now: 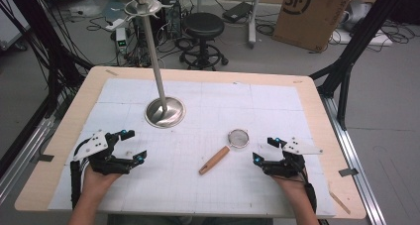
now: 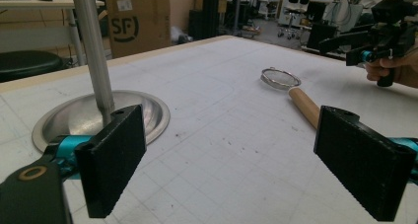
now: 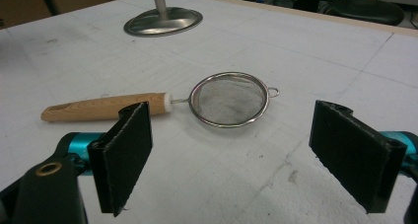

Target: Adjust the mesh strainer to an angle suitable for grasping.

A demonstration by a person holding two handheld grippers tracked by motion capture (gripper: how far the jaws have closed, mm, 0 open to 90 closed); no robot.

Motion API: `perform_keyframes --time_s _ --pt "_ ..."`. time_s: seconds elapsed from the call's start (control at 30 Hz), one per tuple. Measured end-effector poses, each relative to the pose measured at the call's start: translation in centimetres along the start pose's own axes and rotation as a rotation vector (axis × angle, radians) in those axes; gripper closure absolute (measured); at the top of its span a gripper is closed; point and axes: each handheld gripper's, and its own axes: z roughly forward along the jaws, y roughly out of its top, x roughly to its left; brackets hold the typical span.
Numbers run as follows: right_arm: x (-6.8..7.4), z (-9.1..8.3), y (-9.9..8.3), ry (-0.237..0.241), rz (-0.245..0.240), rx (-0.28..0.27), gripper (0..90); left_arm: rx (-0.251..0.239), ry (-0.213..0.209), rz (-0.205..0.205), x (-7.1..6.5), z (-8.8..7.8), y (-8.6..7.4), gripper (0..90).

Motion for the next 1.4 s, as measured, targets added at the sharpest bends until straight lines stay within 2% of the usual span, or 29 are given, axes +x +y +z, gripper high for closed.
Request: perform_keyframes --time_s 0.27,0.4,0.57,0.67,0.93,1.13,1.4 --pt "0.0 0.2 -0.1 -0.001 0.008 0.02 15.6 -0.003 0.001 -0.004 0.0 0.2 0.0 13.0" --pt "0.3 0.2 0.0 0.006 -0.022 0.019 15.8 0.001 -0.007 0.011 -0.3 0.3 0.0 13.1" --pt "0.4 0.2 0.1 0.02 -0.021 0.013 18.0 -0.009 -0.009 0.024 -0.4 0.4 0.2 13.1" --pt "0.5 0.3 0.1 0.029 -0.011 0.03 23.3 -0.012 -0.006 0.026 -0.5 0.4 0.2 13.1" --pt "1.0 0.5 0.2 0.077 -0.034 0.05 42.8 -0.022 0.001 0.03 -0.5 0.5 0.3 13.3" --pt "2.0 1.0 0.4 0.124 -0.092 0.1 54.6 -0.028 -0.001 0.033 -0.6 0.5 0.4 13.3" --pt "3.6 2.3 0.8 0.181 -0.134 0.137 68.0 -0.035 0.004 0.031 -0.5 0.3 0.5 13.3"
